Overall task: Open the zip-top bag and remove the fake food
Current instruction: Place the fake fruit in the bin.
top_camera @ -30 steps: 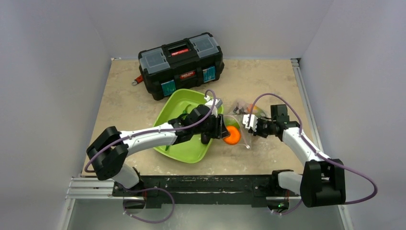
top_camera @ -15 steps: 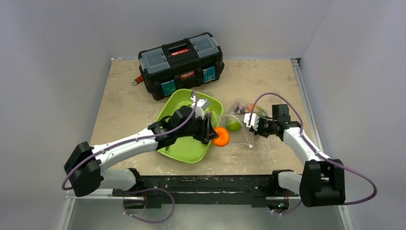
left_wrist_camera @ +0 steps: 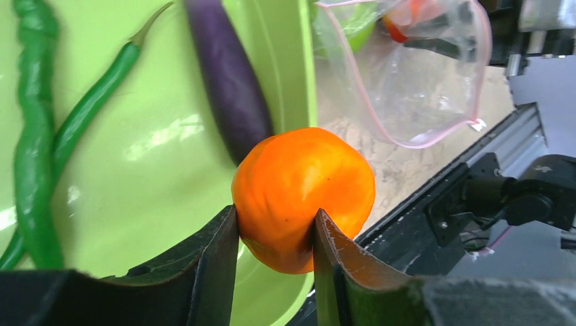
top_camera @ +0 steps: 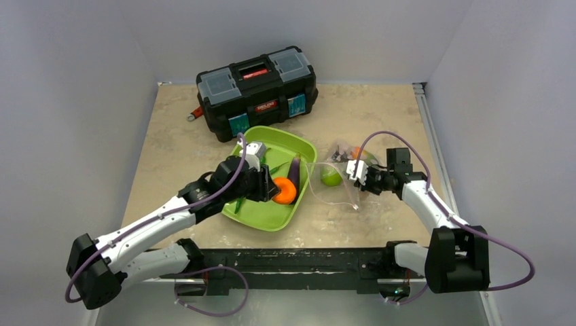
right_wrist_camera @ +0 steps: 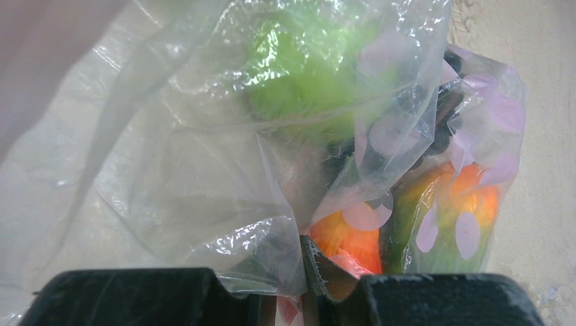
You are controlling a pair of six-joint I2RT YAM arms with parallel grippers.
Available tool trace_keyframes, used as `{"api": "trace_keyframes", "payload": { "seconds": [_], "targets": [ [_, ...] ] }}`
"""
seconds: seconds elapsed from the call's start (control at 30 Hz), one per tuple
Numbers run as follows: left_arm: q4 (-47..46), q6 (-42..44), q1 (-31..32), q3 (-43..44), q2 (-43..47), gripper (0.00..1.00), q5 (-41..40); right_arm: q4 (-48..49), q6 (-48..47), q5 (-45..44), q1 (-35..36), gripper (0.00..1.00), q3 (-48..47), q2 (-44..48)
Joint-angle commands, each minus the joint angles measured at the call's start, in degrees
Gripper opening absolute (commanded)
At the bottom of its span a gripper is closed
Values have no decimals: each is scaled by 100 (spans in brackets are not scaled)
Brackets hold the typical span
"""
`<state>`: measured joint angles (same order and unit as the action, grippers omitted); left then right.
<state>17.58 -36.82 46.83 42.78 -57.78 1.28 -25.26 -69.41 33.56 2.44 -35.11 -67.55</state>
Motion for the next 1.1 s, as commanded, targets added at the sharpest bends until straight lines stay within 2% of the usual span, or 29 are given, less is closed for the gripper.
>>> {"api": "trace_keyframes", "payload": {
  "seconds": [0.0,0.4,1.07],
  "targets": [
    [253,153,-164,-206,295,0,-338,-14,75,166,-39,16,19,-13],
    [426,157,-341,-538,583,0,-669,-58,76,186,-50,18,15,-56],
    [290,96,-450,-787,389,0,-759,-120,76,195,-58,21,-18,-127]
  ]
}}
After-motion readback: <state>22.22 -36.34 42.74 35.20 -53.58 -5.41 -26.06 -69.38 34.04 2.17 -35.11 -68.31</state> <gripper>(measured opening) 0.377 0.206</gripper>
